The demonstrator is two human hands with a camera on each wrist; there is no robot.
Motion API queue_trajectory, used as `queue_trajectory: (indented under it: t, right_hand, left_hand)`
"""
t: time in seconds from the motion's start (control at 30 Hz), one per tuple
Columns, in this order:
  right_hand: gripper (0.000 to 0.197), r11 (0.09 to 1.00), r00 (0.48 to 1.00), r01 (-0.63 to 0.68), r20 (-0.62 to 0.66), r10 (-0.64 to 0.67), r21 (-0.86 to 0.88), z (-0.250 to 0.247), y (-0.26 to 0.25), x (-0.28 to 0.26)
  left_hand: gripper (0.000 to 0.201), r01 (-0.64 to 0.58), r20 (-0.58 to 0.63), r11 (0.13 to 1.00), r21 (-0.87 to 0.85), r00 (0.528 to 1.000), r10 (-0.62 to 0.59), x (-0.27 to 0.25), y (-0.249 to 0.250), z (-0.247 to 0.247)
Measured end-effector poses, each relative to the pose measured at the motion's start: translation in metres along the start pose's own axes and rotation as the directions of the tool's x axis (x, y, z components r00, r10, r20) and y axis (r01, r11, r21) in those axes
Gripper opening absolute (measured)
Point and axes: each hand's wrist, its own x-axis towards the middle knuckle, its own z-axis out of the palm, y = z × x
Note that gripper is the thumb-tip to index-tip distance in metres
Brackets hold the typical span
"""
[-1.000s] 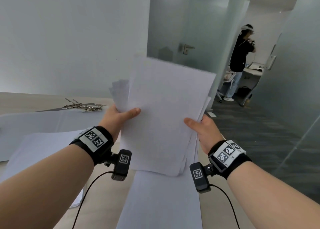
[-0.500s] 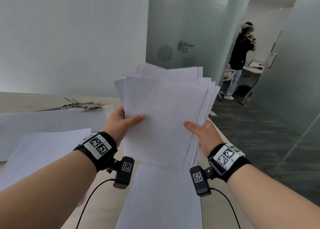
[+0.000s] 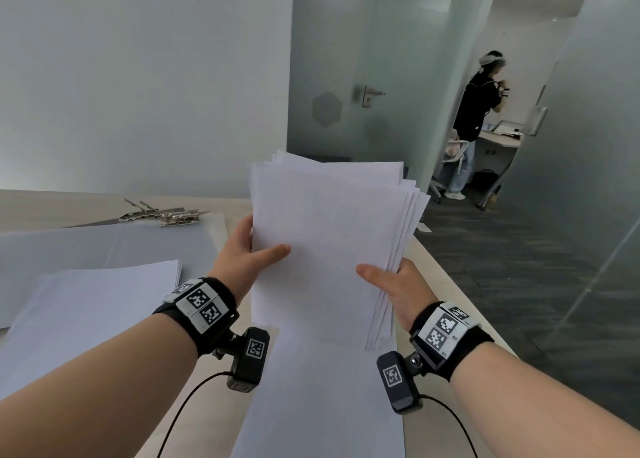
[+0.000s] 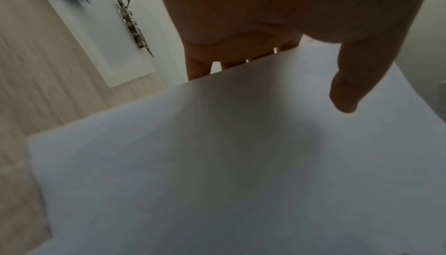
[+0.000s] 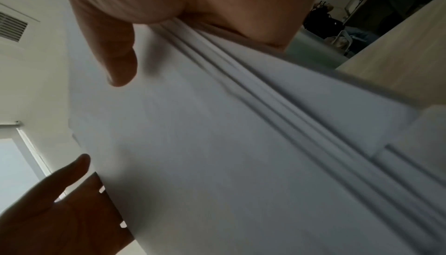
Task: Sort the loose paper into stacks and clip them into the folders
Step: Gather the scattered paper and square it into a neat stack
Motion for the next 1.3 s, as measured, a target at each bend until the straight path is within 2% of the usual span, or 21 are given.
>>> queue_trajectory:
  t: [0.1,0.13,0.23,0.27,0.4,0.47,0.57,0.7,0.87,1.03,1.17,1.3]
  right_hand:
    - [0.025,1.000,0.999,0.017,0.045,-0.019,0.025,-0.001,0.002,-0.007]
    - [0.026,1.000,0.999,0.016,0.045,-0.017,0.027,0.000,0.002,-0.007]
    - [0.051,0.999,1.000,0.021,0.018,-0.022,0.046,0.002,-0.004,-0.001]
    - [0.052,0.998,1.000,0.024,0.014,-0.025,0.060,0.002,-0.007,0.001]
    - [0.011,0.995,0.999,0.032,0.025,-0.034,0.092,0.000,-0.014,-0.003]
    - [0.009,0.997,0.996,0.051,0.063,-0.055,0.061,-0.001,-0.010,-0.008]
    - [0.019,0.999,0.995,0.030,0.090,-0.034,0.037,-0.001,-0.002,-0.012]
    - [0.021,1.000,0.993,0.002,0.120,0.000,-0.021,-0.004,0.005,-0.014]
    - [0.015,0.994,0.991,-0.018,0.127,0.032,-0.109,-0.003,0.011,-0.015]
    - [0.042,0.989,0.990,-0.042,0.129,0.060,-0.140,-0.002,0.012,-0.013]
    - [0.029,0.992,0.991,-0.036,0.123,0.051,-0.124,-0.002,0.014,-0.017]
    - [0.018,0.996,0.997,-0.034,0.067,0.039,-0.086,-0.001,0.009,-0.015]
  left_hand:
    - [0.067,-0.020,0.032,0.999,0.027,0.999,0.019,-0.004,-0.001,0.004]
    - [0.067,-0.028,0.036,0.999,0.030,0.999,0.027,-0.004,0.002,0.007]
    - [0.068,-0.084,0.025,0.996,0.026,0.996,0.084,0.003,0.017,0.015]
    - [0.070,-0.109,0.025,0.994,0.026,0.994,0.108,0.006,0.022,0.016]
    - [0.081,-0.165,0.041,0.985,0.054,0.986,0.162,0.009,0.033,0.014]
    - [0.084,-0.171,0.065,0.980,0.106,0.984,0.165,0.006,0.030,0.013]
    - [0.086,-0.150,0.104,0.976,0.156,0.985,0.135,0.000,0.026,0.015]
    - [0.093,-0.132,0.096,0.983,0.126,0.988,0.120,-0.002,0.023,0.015]
    - [0.082,-0.055,0.094,0.989,0.139,0.995,0.042,-0.009,0.006,0.015]
    - [0.081,-0.021,0.036,0.999,0.049,0.999,0.019,-0.008,-0.003,0.012]
    - [0.073,0.074,0.061,0.994,0.076,0.995,-0.079,-0.012,-0.015,0.010]
    - [0.069,0.058,0.066,0.996,0.061,0.996,-0.062,-0.009,-0.010,0.016]
